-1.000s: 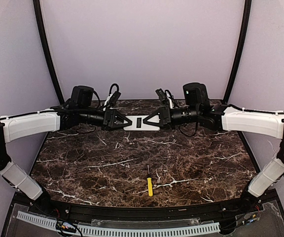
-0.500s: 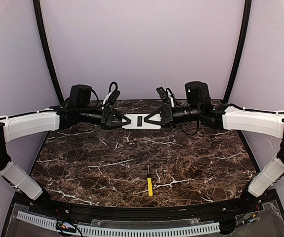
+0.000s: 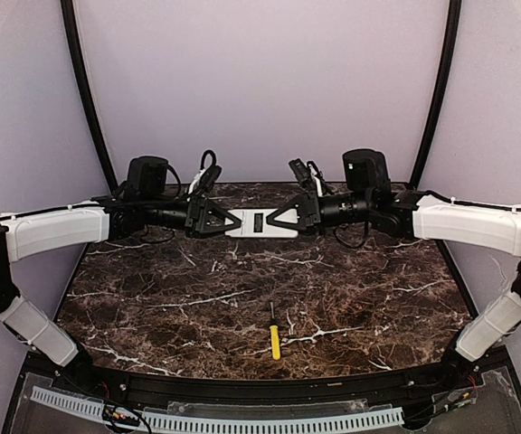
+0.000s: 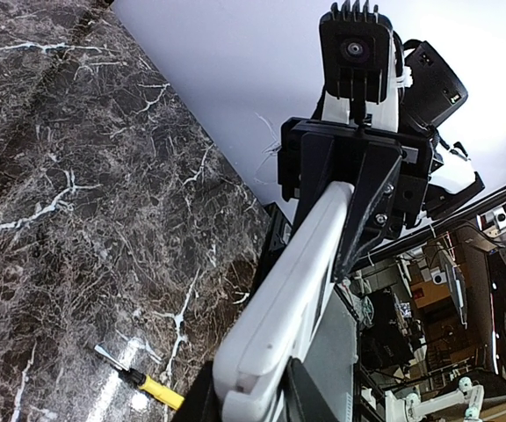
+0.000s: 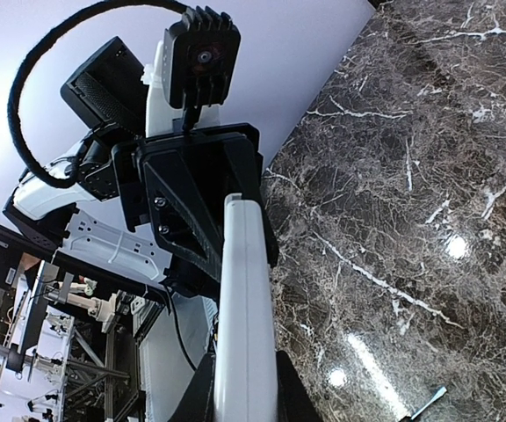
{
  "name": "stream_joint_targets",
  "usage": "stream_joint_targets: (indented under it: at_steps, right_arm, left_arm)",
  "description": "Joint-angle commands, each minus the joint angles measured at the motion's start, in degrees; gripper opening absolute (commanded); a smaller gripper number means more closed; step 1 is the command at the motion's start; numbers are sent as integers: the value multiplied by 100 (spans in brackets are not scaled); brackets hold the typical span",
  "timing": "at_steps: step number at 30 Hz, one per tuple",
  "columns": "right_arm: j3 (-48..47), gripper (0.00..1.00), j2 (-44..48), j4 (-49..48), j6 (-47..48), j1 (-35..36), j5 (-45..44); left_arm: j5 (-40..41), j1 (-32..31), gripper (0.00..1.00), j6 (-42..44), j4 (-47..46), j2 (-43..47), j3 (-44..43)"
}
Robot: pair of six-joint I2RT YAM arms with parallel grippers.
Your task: Unload the batteries from the remote control
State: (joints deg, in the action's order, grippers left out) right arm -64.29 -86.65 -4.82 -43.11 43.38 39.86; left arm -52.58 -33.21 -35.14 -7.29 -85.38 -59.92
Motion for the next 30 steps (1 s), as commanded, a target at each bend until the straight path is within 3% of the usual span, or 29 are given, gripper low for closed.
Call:
stream_joint_targets:
  at_steps: [1,17,30]
  right_arm:
    - [55,0,130,-14,24,22,-234]
    - [134,0,254,199,98,-13,-372]
    - [195,0,210,274,134,-23,-513]
  left_arm:
    - [338,-63,21,106,163,120,96]
    - [685,44,34,475,684,151,59]
    - [535,67,16,358,386,20,183]
